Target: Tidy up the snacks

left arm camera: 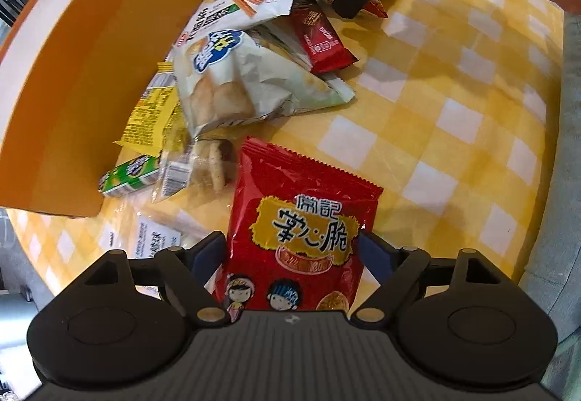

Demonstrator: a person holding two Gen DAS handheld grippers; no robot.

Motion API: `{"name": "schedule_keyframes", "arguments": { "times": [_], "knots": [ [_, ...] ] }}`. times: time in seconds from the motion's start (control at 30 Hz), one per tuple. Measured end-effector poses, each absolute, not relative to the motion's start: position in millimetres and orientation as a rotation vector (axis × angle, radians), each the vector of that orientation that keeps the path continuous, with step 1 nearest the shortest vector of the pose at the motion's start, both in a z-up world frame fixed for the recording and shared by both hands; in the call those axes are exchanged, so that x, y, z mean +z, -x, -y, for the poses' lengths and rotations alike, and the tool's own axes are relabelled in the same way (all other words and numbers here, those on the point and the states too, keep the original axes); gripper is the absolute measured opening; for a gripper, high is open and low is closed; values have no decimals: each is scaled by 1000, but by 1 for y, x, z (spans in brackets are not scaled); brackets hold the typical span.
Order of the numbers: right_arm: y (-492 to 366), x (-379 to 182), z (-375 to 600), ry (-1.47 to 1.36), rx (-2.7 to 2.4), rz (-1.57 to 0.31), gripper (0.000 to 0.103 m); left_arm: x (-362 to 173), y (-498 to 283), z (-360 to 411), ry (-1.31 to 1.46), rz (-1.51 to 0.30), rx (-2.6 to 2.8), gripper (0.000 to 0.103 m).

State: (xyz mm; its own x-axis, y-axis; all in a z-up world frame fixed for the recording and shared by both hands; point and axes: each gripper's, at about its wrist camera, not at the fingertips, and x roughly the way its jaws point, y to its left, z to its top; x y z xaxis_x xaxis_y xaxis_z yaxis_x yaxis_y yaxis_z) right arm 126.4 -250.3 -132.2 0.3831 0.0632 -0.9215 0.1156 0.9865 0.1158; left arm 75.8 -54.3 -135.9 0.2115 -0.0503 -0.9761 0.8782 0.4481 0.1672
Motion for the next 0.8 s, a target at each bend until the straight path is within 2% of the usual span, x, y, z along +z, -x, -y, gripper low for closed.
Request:
{"name": "schedule_keyframes", "arguments": {
  "times": [0.13, 0.4, 0.47, 0.53, 0.63, 0.8],
  "knots": [
    [-126, -134, 250, -153, -39, -1176, 68, -141, -71, 60, -911, -1189, -788, 101],
    [-121, -131, 251, -143, -18, -1170, 60, -146, -74, 62, -869, -1222, -720, 103],
    [-120, -130, 252, -161, -13, -1170, 57, -147, -75, 62, -845, -1235, -691, 99],
    [-118, -127, 253, -174, -11, -1168, 54, -147, -75, 60, -812, -1244, -663, 90],
    [-115, -122, 256, -217, -9, -1168, 48, -146, -73, 60, -778, -1244, -597, 83],
    [-110, -115, 255, -239, 3, -1170, 46, -130, -65, 54, -655, -1227, -543, 83]
  ]
}}
